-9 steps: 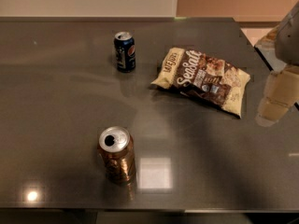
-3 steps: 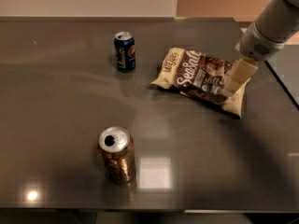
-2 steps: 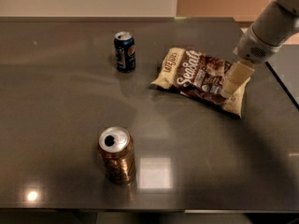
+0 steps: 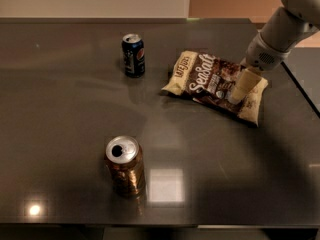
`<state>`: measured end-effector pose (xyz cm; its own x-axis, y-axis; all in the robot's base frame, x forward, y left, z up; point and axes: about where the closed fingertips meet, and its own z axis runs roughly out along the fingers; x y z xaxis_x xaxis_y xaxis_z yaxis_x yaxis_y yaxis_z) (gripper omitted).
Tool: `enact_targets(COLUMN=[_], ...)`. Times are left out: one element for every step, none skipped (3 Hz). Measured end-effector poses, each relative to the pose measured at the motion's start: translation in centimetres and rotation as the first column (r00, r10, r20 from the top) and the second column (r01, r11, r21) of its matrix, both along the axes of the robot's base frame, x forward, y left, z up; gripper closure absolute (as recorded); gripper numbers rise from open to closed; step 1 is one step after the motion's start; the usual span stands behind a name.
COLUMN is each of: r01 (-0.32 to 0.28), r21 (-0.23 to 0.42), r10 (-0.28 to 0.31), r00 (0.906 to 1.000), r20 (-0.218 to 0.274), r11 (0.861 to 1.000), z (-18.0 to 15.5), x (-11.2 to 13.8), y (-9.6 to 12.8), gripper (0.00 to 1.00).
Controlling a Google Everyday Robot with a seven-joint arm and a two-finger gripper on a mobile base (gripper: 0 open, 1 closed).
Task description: Move brown chip bag near orange can
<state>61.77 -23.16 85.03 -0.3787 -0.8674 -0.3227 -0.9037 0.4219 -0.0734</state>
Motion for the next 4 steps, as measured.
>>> enact_targets(r01=[-0.006, -0.005, -0.003, -0.007], r21=[0.017, 0.035, 0.055, 0.072], r10=[0.006, 0.006, 0.003, 0.006], r00=[0.9996, 0.9995, 0.9999, 1.0], r20=[-0.029, -0.033, -0.011, 0.006], r11=[1.0, 0.999, 0.998, 0.997], z=[-0.1, 0.6, 2.2, 4.0], x=[-0.3, -0.4, -0.6, -1.2], y=[0.7, 1.3, 2.1, 3.0], gripper=[0.42, 0.64, 0.88, 1.0])
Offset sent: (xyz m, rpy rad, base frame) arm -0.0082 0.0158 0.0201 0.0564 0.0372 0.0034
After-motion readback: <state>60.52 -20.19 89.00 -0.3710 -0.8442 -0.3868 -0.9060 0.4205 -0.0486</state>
